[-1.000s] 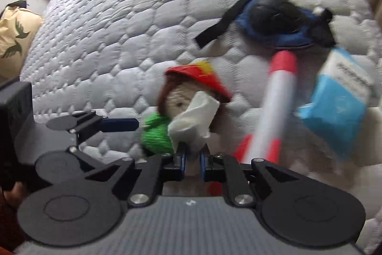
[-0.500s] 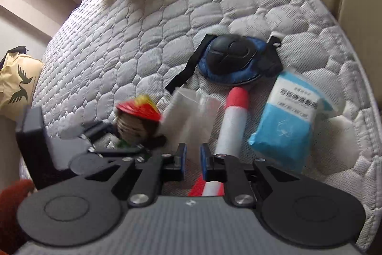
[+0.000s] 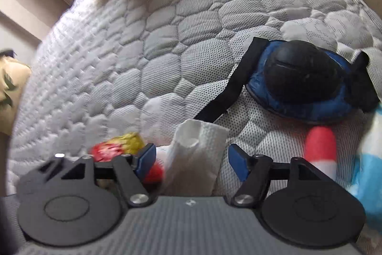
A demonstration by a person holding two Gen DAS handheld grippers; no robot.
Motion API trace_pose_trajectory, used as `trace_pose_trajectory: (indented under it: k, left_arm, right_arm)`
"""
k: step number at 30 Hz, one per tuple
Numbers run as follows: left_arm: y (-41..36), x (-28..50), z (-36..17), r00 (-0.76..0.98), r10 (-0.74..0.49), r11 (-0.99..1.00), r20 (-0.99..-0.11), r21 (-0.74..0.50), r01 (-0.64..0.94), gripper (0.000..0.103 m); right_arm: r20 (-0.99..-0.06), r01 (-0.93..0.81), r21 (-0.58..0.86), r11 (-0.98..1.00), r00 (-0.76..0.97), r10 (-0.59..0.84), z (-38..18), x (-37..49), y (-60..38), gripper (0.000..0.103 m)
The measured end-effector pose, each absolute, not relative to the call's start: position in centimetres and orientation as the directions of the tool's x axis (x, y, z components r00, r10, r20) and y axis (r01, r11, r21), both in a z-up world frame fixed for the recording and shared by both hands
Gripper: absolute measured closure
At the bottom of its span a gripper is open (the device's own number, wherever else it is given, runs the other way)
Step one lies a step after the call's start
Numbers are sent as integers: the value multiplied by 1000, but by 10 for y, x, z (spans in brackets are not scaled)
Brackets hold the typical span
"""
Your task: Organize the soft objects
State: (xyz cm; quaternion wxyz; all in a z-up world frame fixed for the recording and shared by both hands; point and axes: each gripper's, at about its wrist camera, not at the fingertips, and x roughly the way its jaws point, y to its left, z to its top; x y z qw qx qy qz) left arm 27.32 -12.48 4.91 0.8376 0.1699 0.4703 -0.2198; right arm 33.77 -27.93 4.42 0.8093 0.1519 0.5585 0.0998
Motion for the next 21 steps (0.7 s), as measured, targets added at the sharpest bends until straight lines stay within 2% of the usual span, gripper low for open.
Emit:
trace_pose_trajectory:
  k: [1,2,4,10,15,17,21]
  left_arm:
    - [-124,273,50,460,-219,849,-861,64,524,12]
    - [-123,273,52,459,-227,854,-859,51,518,10]
    - [-120,272,56,458,-238,867,-857,25,497,9]
    - [-114,255,68,445,-296,881,-845,-61,469,6]
    - [-115,237,73,439,-349,857,-828,-92,508,4]
    - [-114,230,73,434,-342,852,-833,-80,517,3]
    - [-107,221,69,413,-278,865,-867,-40,499,3]
  right_arm:
    - [-884,-10,331,944,347,313,40,339,-274,50]
    - [-884,-39,328,944,340,321,39,338,-272,77]
    - [-874,-77,354,932,327,359,45,336,-275,93]
    - [-863,-126,229,965,432,261,98,323,-298,94]
    - [-741,-251,496,831,375,556,146,310,-278,94]
    - [-729,-279,535,798,325,602,138,306,-254,93]
    - [-806,-310,455,835,256,534,100,299,-214,93]
